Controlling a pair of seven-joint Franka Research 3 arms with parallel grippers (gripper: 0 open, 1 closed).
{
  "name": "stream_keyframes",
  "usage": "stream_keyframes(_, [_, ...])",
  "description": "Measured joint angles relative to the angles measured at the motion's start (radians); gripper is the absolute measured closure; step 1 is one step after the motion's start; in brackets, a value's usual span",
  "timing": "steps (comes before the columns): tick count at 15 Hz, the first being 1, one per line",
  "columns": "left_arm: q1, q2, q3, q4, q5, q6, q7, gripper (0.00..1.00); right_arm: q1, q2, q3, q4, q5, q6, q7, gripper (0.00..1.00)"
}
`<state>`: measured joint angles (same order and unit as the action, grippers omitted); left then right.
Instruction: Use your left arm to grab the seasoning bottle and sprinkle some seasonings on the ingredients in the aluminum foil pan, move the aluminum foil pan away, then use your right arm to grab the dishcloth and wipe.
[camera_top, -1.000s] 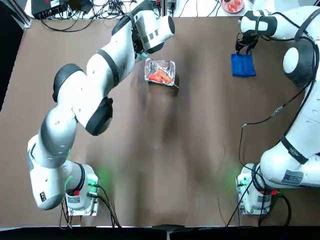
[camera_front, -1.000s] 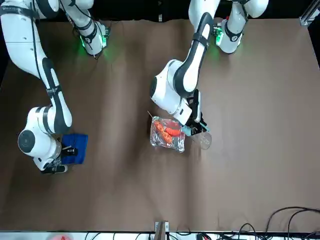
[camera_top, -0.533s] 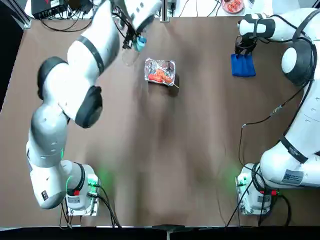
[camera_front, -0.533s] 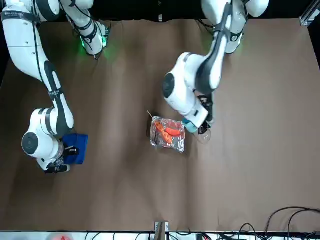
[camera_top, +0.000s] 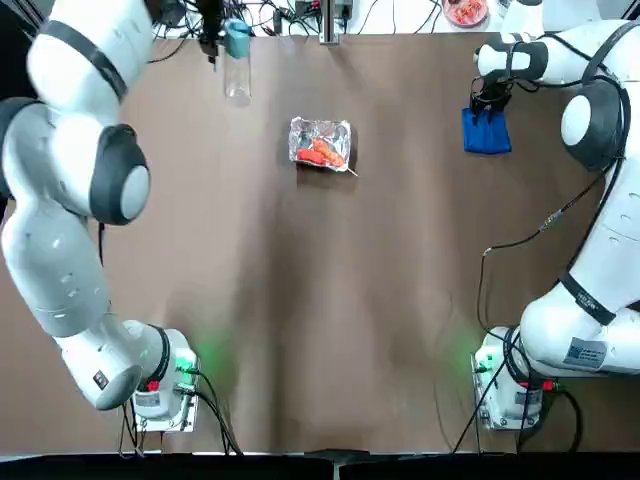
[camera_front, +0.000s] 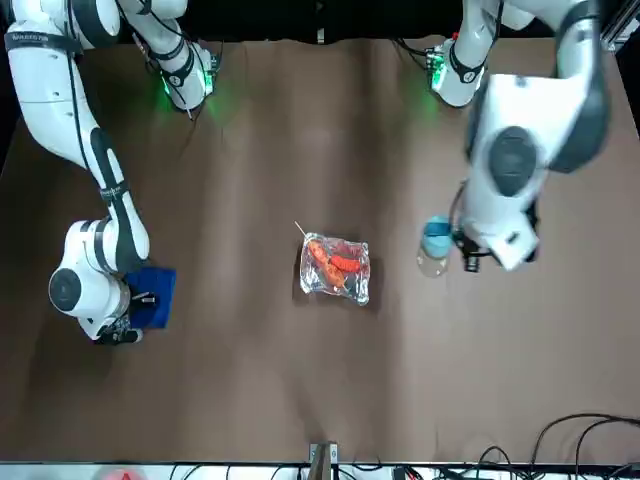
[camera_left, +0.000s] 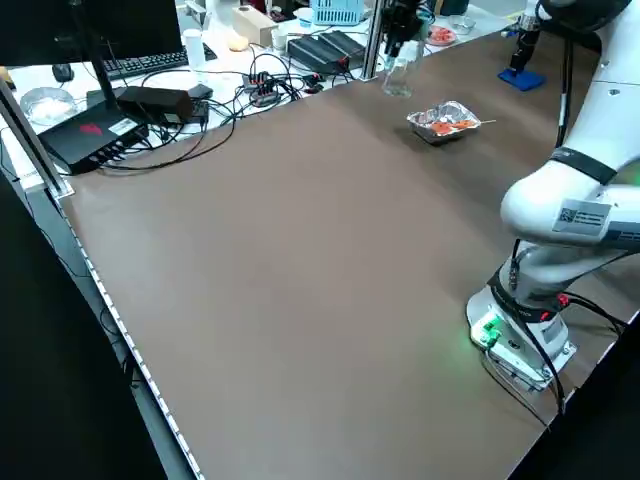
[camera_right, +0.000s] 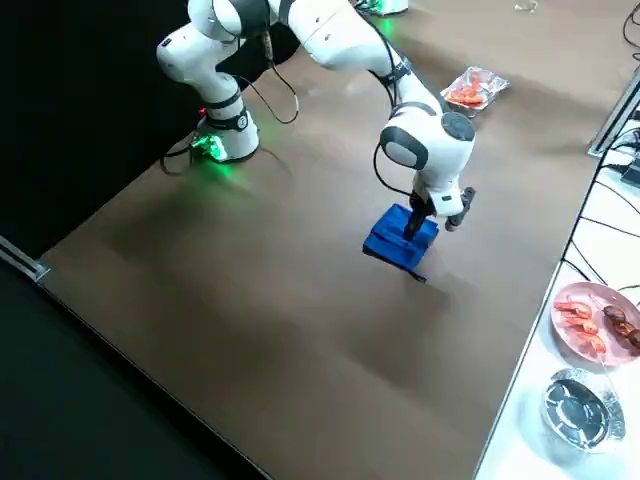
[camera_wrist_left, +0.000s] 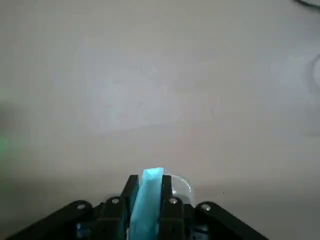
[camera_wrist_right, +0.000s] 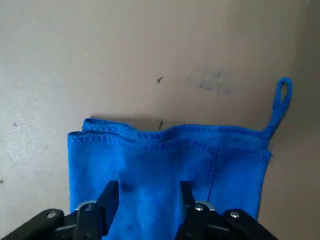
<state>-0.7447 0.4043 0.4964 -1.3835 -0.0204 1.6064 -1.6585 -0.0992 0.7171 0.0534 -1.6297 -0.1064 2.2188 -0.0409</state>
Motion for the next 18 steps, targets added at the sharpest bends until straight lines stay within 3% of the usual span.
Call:
stream_keyframes(4, [0.127, -0.038, -0.002, -0.077, -0.072, 0.079, 0.187, 0.78, -0.001, 0.003, 0.0, 0.0, 0.0, 0.0, 0.001, 0.48])
stream_keyframes(12, [0.177, -0.045, -0.007, -0.444, -0.096, 0.592, 0.263, 0.78, -0.002, 0.014, 0.0, 0.0, 0.0, -0.001, 0.001, 0.51])
stream_keyframes(13, [0.181, -0.044, -0.011, -0.468, -0.096, 0.611, 0.263, 0.78, -0.002, 0.014, 0.0, 0.0, 0.0, -0.001, 0.001, 0.53])
stream_keyframes(16, [0.197, -0.03, -0.032, -0.503, -0.114, 0.643, 0.269, 0.78, -0.002, 0.014, 0.001, 0.002, 0.0, -0.006, 0.001, 0.82])
stream_keyframes(18, [0.226, -0.014, -0.06, -0.506, -0.16, 0.655, 0.311, 0.78, -0.002, 0.014, 0.001, 0.002, 0.0, -0.008, 0.001, 0.88])
